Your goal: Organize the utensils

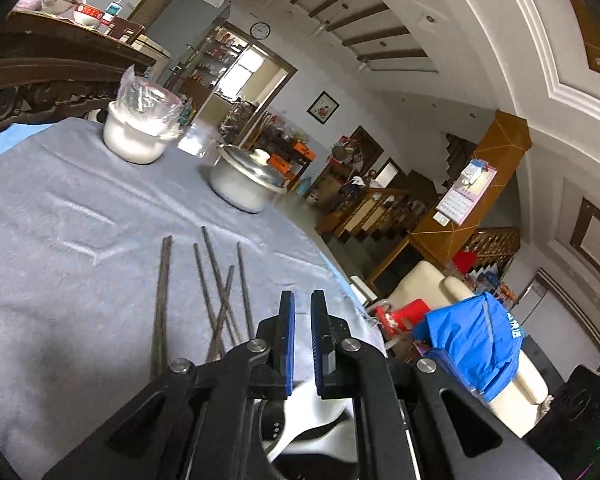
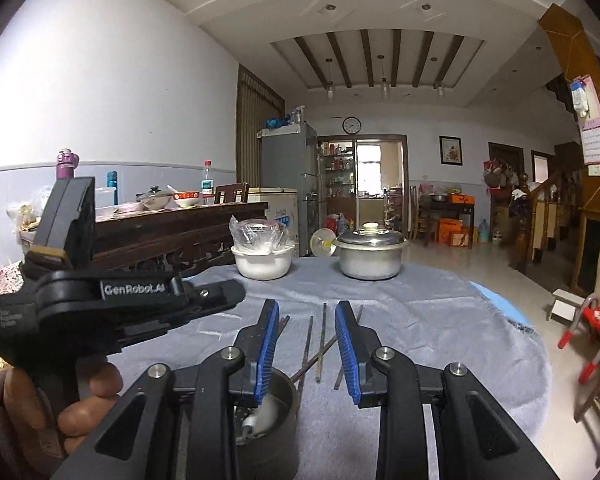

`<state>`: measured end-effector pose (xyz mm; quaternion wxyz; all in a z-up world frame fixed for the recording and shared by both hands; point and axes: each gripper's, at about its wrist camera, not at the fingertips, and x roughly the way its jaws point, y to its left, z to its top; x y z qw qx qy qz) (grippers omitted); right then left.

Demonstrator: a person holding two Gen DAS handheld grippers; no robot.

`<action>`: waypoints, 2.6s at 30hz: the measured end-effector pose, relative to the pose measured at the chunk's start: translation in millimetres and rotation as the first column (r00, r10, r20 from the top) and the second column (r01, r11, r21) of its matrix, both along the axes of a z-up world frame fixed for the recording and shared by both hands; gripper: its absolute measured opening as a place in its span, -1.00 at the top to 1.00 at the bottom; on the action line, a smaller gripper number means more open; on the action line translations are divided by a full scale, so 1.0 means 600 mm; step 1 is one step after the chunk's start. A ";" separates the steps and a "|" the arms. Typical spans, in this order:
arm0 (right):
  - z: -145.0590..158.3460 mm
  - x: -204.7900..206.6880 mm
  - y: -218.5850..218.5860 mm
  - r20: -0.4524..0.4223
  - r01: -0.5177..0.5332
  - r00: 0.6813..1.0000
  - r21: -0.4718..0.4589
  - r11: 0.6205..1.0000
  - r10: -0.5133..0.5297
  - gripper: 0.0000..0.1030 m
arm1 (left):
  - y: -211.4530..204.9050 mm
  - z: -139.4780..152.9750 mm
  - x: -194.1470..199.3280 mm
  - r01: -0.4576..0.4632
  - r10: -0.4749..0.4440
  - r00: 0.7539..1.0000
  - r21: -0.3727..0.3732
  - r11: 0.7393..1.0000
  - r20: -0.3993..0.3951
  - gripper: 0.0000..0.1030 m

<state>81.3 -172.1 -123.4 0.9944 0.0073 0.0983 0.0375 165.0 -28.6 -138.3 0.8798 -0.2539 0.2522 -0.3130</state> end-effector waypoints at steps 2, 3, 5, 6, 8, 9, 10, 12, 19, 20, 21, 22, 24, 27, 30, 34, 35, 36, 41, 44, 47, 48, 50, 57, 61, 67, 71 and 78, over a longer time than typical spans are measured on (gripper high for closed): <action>0.006 -0.008 -0.010 0.012 0.015 1.000 0.015 1.000 -0.015 0.37 | 0.009 0.006 -0.011 -0.004 0.004 1.000 0.006 1.000 0.009 0.87; 0.009 -0.010 -0.014 0.016 0.027 1.000 0.024 0.999 -0.027 0.37 | 0.012 0.011 -0.015 -0.013 0.013 1.000 0.018 1.000 0.017 0.87; 0.017 -0.015 -0.028 0.020 0.054 0.998 0.053 0.997 -0.055 0.36 | 0.016 0.025 -0.025 -0.040 0.038 0.999 0.082 0.996 0.033 0.60; 0.020 -0.016 -0.035 0.016 0.069 0.997 0.063 0.996 -0.070 0.34 | 0.016 0.032 -0.030 -0.066 0.061 0.997 0.139 0.988 0.039 0.44; 0.025 -0.014 -0.048 -0.004 0.105 0.994 0.077 0.992 -0.105 0.20 | 0.011 0.043 -0.033 -0.122 0.117 0.993 0.285 0.951 0.035 -0.25; 0.027 -0.012 -0.053 -0.018 0.115 0.993 0.090 0.989 -0.114 0.14 | 0.011 0.046 -0.033 -0.139 0.135 0.990 0.342 0.930 0.036 -0.27; 0.029 -0.011 -0.060 -0.031 0.123 0.992 0.108 0.986 -0.120 0.05 | 0.010 0.050 -0.034 -0.162 0.161 0.986 0.398 0.903 0.037 -0.27; 0.031 -0.008 -0.071 -0.063 0.150 0.988 0.136 0.979 -0.142 -0.02 | 0.012 0.054 -0.032 -0.199 0.215 0.976 0.504 0.841 0.026 -0.27; 0.027 0.001 -0.089 -0.159 0.170 0.977 0.187 0.967 -0.141 -0.08 | 0.035 0.067 -0.039 -0.292 0.358 0.933 0.639 0.712 0.027 -0.27; 0.028 0.003 -0.088 -0.165 0.174 0.976 0.187 0.967 -0.143 -0.08 | 0.035 0.069 -0.040 -0.300 0.365 0.930 0.651 0.698 0.037 -0.27; 0.027 0.004 -0.086 -0.171 0.177 0.974 0.184 0.967 -0.146 -0.08 | 0.034 0.072 -0.041 -0.306 0.369 0.928 0.663 0.683 0.048 -0.27; 0.026 0.005 -0.086 -0.178 0.178 0.973 0.184 0.967 -0.145 -0.09 | 0.036 0.073 -0.041 -0.307 0.368 0.928 0.668 0.678 0.053 -0.27; 0.026 0.007 -0.084 -0.189 0.178 0.972 0.188 0.966 -0.142 -0.09 | 0.035 0.074 -0.042 -0.309 0.365 0.929 0.672 0.673 0.062 -0.27; 0.026 0.012 -0.084 -0.202 0.177 0.970 0.190 0.966 -0.138 -0.09 | 0.030 0.077 -0.042 -0.312 0.362 0.929 0.677 0.666 0.072 -0.27; 0.025 0.016 -0.083 -0.210 0.177 0.968 0.188 0.966 -0.137 -0.09 | 0.025 0.079 -0.038 -0.311 0.358 0.931 0.683 0.661 0.077 -0.27; 0.023 0.026 -0.086 -0.228 0.178 0.965 0.196 0.964 -0.132 -0.09 | 0.023 0.076 -0.027 -0.304 0.353 0.933 0.688 0.659 0.073 -0.27; 0.023 0.028 -0.088 -0.233 0.178 0.964 0.198 0.964 -0.130 -0.09 | 0.022 0.074 -0.025 -0.301 0.352 0.933 0.690 0.658 0.072 -0.27; 0.022 0.031 -0.088 -0.238 0.179 0.962 0.199 0.964 -0.130 -0.09 | 0.022 0.073 -0.022 -0.300 0.352 0.933 0.691 0.658 0.069 -0.27; 0.020 0.048 -0.092 -0.262 0.171 0.958 0.206 0.963 -0.115 -0.09 | 0.023 0.061 -0.008 -0.288 0.359 0.932 0.700 0.654 0.048 -0.27; 0.019 0.065 -0.096 -0.285 0.156 0.954 0.218 0.963 -0.090 -0.09 | 0.023 0.054 0.002 -0.281 0.362 0.931 0.706 0.650 0.037 -0.27; 0.012 0.094 -0.107 -0.336 0.131 0.941 0.247 0.960 -0.042 -0.09 | 0.025 0.042 0.022 -0.246 0.352 0.936 0.709 0.661 -0.003 -0.27; 0.008 0.108 -0.113 -0.361 0.123 0.932 0.259 0.958 -0.022 -0.09 | 0.027 0.038 0.030 -0.229 0.345 0.938 0.707 0.669 -0.023 -0.27; 0.000 0.135 -0.122 -0.404 0.111 0.915 0.274 0.955 0.010 -0.09 | 0.029 0.029 0.050 -0.195 0.329 0.942 0.704 0.683 -0.059 -0.27; -0.032 0.240 -0.165 -0.526 0.120 0.846 0.338 0.934 0.081 -0.09 | 0.025 -0.002 0.133 -0.065 0.271 0.943 0.690 0.721 -0.194 -0.27; -0.039 0.303 -0.188 -0.562 0.138 0.821 0.370 0.919 0.103 -0.07 | 0.017 -0.021 0.186 -0.004 0.244 0.934 0.677 0.736 -0.260 -0.27; -0.054 0.381 -0.202 -0.606 0.141 0.784 0.384 0.913 0.134 0.00 | -0.002 -0.052 0.262 0.060 0.237 0.909 0.672 0.738 -0.342 -0.27; -0.072 0.441 -0.209 -0.639 0.136 0.754 0.375 0.917 0.150 0.11 | -0.026 -0.049 0.316 0.086 0.211 0.913 0.668 0.739 -0.351 -0.27; -0.105 0.570 -0.216 -0.699 0.145 0.695 0.365 0.920 0.168 0.21 | -0.077 -0.026 0.413 0.119 0.171 0.919 0.664 0.739 -0.355 -0.27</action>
